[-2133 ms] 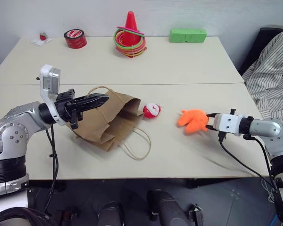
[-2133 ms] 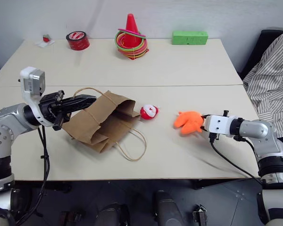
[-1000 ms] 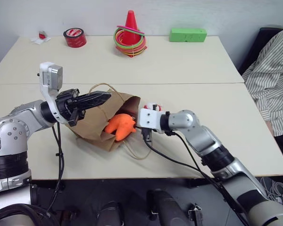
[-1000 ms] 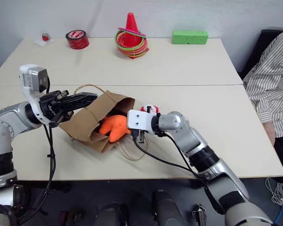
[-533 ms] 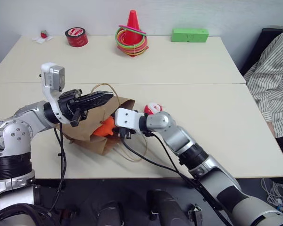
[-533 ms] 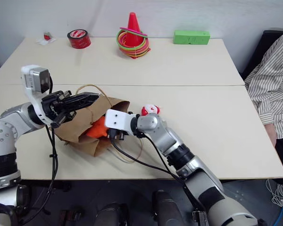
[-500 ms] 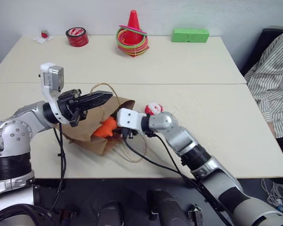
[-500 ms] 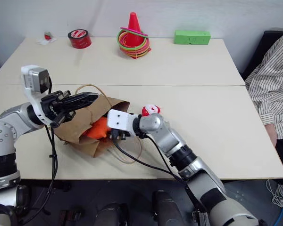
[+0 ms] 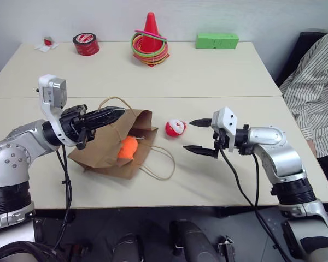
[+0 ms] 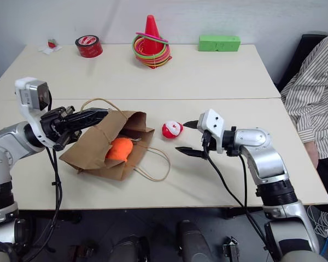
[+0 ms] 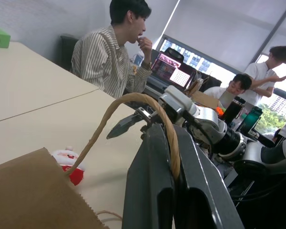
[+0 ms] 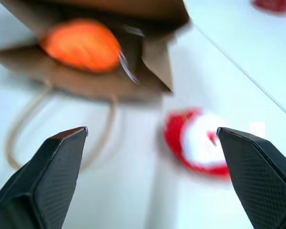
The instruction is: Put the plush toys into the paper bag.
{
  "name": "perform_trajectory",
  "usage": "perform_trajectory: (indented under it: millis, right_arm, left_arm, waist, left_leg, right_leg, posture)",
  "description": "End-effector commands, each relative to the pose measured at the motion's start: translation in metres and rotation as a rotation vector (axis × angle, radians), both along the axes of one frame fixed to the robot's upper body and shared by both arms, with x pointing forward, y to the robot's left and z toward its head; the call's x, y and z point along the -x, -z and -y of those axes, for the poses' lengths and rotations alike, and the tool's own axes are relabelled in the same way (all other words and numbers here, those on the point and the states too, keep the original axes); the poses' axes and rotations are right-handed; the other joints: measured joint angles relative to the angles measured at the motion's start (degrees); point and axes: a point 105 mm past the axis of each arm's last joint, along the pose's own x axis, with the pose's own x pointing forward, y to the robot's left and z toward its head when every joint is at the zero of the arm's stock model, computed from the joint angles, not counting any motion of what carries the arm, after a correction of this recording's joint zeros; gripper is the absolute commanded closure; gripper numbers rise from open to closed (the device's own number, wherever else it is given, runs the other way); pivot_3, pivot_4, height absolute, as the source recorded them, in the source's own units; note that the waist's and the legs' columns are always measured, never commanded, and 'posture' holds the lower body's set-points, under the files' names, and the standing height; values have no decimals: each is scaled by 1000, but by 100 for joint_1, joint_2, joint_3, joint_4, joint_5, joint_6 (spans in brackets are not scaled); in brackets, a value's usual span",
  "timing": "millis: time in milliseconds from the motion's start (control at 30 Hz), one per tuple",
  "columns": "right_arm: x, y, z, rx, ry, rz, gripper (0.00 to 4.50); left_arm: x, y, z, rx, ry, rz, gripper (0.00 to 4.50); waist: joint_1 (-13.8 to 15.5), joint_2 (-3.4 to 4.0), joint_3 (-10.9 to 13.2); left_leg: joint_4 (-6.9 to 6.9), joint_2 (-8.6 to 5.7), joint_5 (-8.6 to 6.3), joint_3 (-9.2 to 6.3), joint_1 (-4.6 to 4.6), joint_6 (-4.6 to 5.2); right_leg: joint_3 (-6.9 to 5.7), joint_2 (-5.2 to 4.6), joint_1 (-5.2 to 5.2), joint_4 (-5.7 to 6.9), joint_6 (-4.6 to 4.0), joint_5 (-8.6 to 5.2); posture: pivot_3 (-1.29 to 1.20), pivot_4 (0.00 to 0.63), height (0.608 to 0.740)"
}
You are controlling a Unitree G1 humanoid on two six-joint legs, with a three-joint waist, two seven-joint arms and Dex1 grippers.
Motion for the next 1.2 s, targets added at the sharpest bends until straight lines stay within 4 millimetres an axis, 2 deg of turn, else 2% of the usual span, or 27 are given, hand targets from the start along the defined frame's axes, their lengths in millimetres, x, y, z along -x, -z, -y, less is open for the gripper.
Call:
perform_trajectory:
  millis: [33, 267, 333, 367, 433, 567, 667, 767, 900, 967, 1100, 1200]
  right_arm:
    - [-20, -2, -15, 48, 21, 70, 68]
    - [-50, 7, -52, 92, 3, 102, 68]
    - [-56, 10, -57, 122, 12, 98, 68]
    - [-60, 11, -57, 142, 24, 100, 439]
    - [-65, 15, -55, 187, 39, 90, 887]
    - [-70, 17, -46, 238, 57, 106, 2270]
    - [-69, 17, -37, 268, 39, 126, 3292]
    - [-60, 11, -34, 251, -35, 151, 4100]
    - [-1, -30, -61, -15, -303, 0, 4272]
    - [12, -33, -75, -29, -323, -13, 4272]
    - [7, -29, -111, -89, -241, -7, 4272]
    - [-10, -29, -138, -142, -149, 47, 4272]
  left_arm:
    - [5, -9, -1, -16, -4, 52, 4500]
    - [3, -11, 0, -23, -4, 56, 4500]
    - [3, -11, 0, -24, -4, 56, 4500]
    - [3, -11, 0, -25, -4, 57, 4500]
    - [3, -11, 0, -27, -3, 57, 4500]
    - [2, -11, 1, -29, -4, 62, 4500]
    - [1, -12, 2, -29, -1, 66, 4500]
    - [1, -13, 3, -26, 3, 70, 4500]
    - [3, -16, 5, -14, 30, 68, 4500]
    - [4, -18, 6, -2, 44, 68, 4500]
    - [12, -22, 11, 22, 103, 85, 4500]
    - [18, -22, 15, 11, 142, 77, 4500]
  waist:
    - [-12, 1, 1]
    - [3, 2, 1]
    - [4, 2, 1]
    - [7, 2, 1]
    - [10, 3, 1]
    - [13, 3, 1]
    - [15, 3, 1]
    - [28, 3, 1]
    - [32, 6, 4]
    - [-15, 8, 5]
    - [-41, 6, 3]
    - [-41, 6, 4]
  left_leg:
    - [-1, 1, 0, 0, 0, 0]
    - [-1, 3, 1, -2, -7, -2]
    - [2, 3, 1, 1, -9, -1]
    - [2, 3, 1, 0, -9, -1]
    - [2, 3, 1, -1, -8, -1]
    - [2, 3, 1, -1, -8, -1]
    - [2, 3, 1, -1, -8, -1]
    - [3, 2, 1, -2, -8, -1]
    - [-1, 5, 1, -7, -11, -1]
    - [-1, 10, 0, -4, -11, -3]
    - [1, 10, 6, -6, 0, -13]
    - [1, 6, 8, -6, -2, -14]
  right_leg:
    - [1, 0, -1, 1, 0, 0]
    - [1, -1, -4, -5, 0, 0]
    - [1, -5, -5, -5, 1, 0]
    - [1, -5, -5, -3, 1, 0]
    - [0, -5, -5, -3, 1, 0]
    - [-1, -7, -4, -2, 1, 0]
    - [-1, -7, -4, -2, 1, 0]
    - [-2, -8, -3, -2, 1, 0]
    - [-6, -6, -4, -3, 1, 0]
    - [-4, -4, -7, 1, 1, 0]
    - [-6, -4, -5, 15, -4, -2]
    - [-5, -4, -6, 16, -6, -2]
  posture:
    - [0, 150, 740]
    - [0, 150, 740]
    - [0, 150, 740]
    - [0, 150, 740]
    - [0, 150, 740]
    - [0, 150, 740]
    - [0, 150, 740]
    - [0, 150, 740]
    - [0, 150, 740]
    - [0, 150, 740]
    - [0, 150, 740]
    - [0, 150, 740]
